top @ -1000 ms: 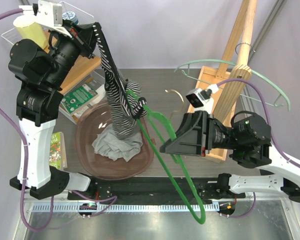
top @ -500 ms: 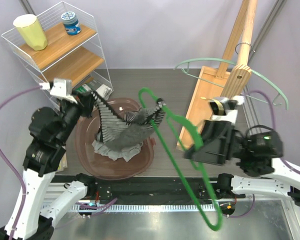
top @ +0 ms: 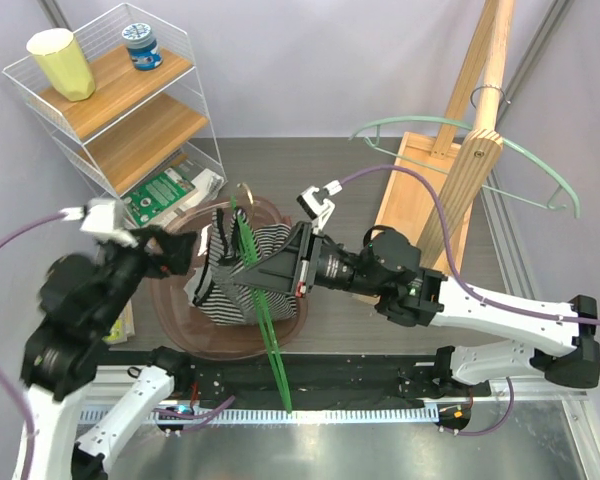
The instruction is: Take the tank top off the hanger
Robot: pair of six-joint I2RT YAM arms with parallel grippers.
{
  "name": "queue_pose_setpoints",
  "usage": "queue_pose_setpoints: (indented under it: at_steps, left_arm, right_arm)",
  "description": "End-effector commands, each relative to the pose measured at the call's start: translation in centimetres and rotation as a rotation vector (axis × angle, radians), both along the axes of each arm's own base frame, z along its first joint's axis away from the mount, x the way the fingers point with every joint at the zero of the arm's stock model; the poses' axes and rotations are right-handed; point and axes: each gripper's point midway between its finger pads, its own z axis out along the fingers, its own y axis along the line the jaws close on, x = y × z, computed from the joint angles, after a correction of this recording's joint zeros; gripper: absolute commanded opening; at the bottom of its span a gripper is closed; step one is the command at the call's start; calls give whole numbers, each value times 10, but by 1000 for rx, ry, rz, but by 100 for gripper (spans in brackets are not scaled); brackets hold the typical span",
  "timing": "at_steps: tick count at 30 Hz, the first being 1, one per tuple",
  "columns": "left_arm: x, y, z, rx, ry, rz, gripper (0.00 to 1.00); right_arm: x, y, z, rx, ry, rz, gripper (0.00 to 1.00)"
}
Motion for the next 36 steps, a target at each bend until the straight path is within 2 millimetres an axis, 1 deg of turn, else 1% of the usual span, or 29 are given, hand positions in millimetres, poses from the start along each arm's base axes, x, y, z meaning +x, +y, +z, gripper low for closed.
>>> queue_pose_setpoints:
  at_steps: [1,3,4,5,6,7,8,9,10,11,12,14,15,16,18,20,22,23,26,27,29,30,31,32,33,35,36]
  left_arm:
    - [-44,17,61,-85,-205,2,90]
    - [-54,20,69,-102,-236,1,89]
    - [-58,18,72,-104,-256,-20,90]
    - [-63,1,81,-117,-307,-127,90]
    - [-68,-10,85,-116,-337,-197,89]
    - [-73,-26,89,-112,-363,-300,88]
    - [-87,-54,89,-98,-385,-493,77]
    - [-82,-72,83,-88,-336,-595,68]
    - [-82,-80,82,-81,-319,-646,60]
    - [-77,-85,80,-65,-310,-672,56]
    - [-64,-86,74,-48,-278,-653,57]
    - [-51,-86,68,-6,-273,-632,62]
    - [-46,-88,70,-3,-290,-633,63]
    - [-43,-91,68,-6,-289,-648,64]
    - [-41,-97,69,-20,-294,-678,63]
    - [-29,-99,65,-22,-262,-657,59]
    - [-21,-98,63,-15,-250,-633,53]
    - [-19,-97,63,-11,-250,-627,52]
    - [-15,-99,59,-6,-225,-631,44]
    - [-14,-100,59,-4,-222,-633,40]
    - [-11,-103,56,-4,-210,-649,39]
    - [-11,-104,57,-6,-209,-655,36]
    - [-9,-104,56,-4,-205,-646,28]
    - [-3,-103,54,-3,-190,-629,25]
    - [0,-101,54,-1,-186,-609,17]
    - [10,-98,51,6,-174,-567,17]
    - [12,-97,52,10,-175,-560,13]
  right_arm:
    - [15,-39,68,139,-72,-173,1]
    - [18,-41,68,134,-70,-193,1]
    - [19,-40,69,136,-66,-198,1]
    - [19,-40,71,141,-67,-195,1]
    - [18,-39,71,141,-61,-188,1]
    - [16,-35,70,136,-62,-170,1]
    - [15,-36,75,149,-65,-164,1]
    - [14,-35,77,157,-55,-152,1]
    - [11,-32,76,159,-53,-132,1]
    - [10,-33,79,172,-56,-125,1]
    - [9,-32,79,173,-49,-114,1]
    - [5,-31,79,178,-46,-92,1]
    - [4,-30,80,182,-39,-80,1]
    - [4,-29,78,181,-32,-72,1]
    - [1,-29,79,192,-27,-55,1]
    - [0,-28,77,190,-22,-49,1]
    - [-1,-29,77,197,-14,-36,1]
    - [-2,-29,77,198,-12,-30,1]
    - [-6,-30,77,211,-2,-4,1]
    - [-6,-30,75,208,4,2,1]
    - [-8,-31,75,219,12,16,1]
    - [-10,-31,74,220,16,24,1]
    - [-11,-32,75,227,16,31,1]
    - [-11,-32,75,226,18,35,1]
    - [-12,-34,75,229,15,34,1]
    - [-12,-35,74,226,16,35,1]
    - [-13,-38,75,230,14,36,1]
